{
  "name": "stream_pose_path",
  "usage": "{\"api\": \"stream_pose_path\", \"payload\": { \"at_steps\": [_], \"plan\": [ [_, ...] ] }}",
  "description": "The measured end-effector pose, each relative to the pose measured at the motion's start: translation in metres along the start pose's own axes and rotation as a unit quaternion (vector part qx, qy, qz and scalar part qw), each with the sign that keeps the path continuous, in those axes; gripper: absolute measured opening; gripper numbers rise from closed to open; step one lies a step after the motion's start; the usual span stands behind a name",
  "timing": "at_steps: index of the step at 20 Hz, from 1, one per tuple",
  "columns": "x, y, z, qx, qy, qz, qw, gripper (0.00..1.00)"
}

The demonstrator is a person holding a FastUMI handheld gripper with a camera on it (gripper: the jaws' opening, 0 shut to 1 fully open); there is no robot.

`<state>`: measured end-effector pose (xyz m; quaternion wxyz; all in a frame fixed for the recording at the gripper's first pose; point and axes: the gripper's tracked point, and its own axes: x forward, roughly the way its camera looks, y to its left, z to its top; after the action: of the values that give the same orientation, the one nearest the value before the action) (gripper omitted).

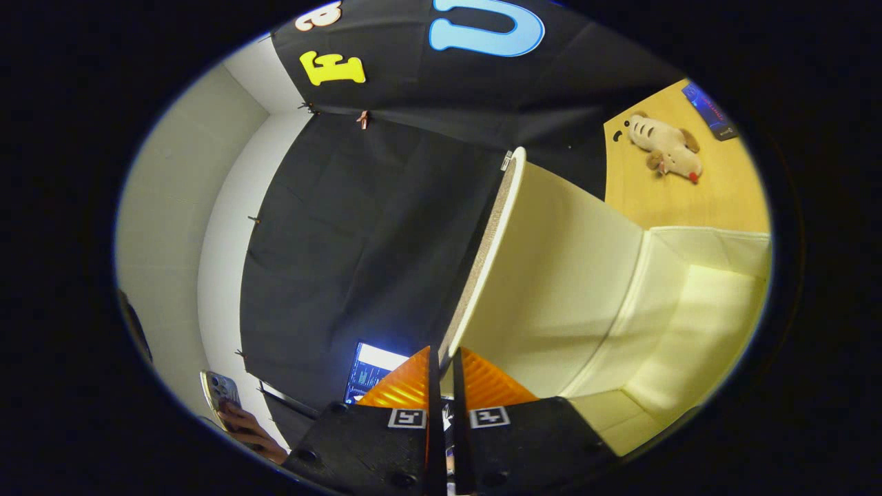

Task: Open the storage box then place both shoes into the box .Put the left shoe in first, then the right shoe, with the right side of both shoes facing outward in a uniform manner.

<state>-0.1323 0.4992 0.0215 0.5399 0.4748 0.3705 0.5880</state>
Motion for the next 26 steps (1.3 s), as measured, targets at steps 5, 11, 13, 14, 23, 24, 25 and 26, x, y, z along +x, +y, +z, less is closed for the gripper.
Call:
{"api": "stream_pose_path", "payload": {
  "at_steps": [5,11,13,14,23,24,25,26],
  "plan": [
    [0.051,-0.006,-0.002,-0.012,-0.002,-0.019,1.0,0.13],
    [0.051,-0.021,0.014,-0.001,-0.029,-0.034,0.999,0.61],
    [0.039,-0.028,0.022,-0.007,-0.044,-0.046,0.998,0.85],
    [0.03,-0.033,0.024,-0.017,-0.05,-0.055,0.997,0.93],
    [-0.111,-0.087,0.062,-0.116,-0.12,-0.205,0.965,0.93],
    [-0.131,-0.098,0.067,-0.119,-0.126,-0.233,0.957,0.93],
    [-0.152,-0.109,0.071,-0.119,-0.13,-0.262,0.949,0.95],
    [-0.172,-0.118,0.073,-0.119,-0.134,-0.284,0.942,0.97]
  ]
}}
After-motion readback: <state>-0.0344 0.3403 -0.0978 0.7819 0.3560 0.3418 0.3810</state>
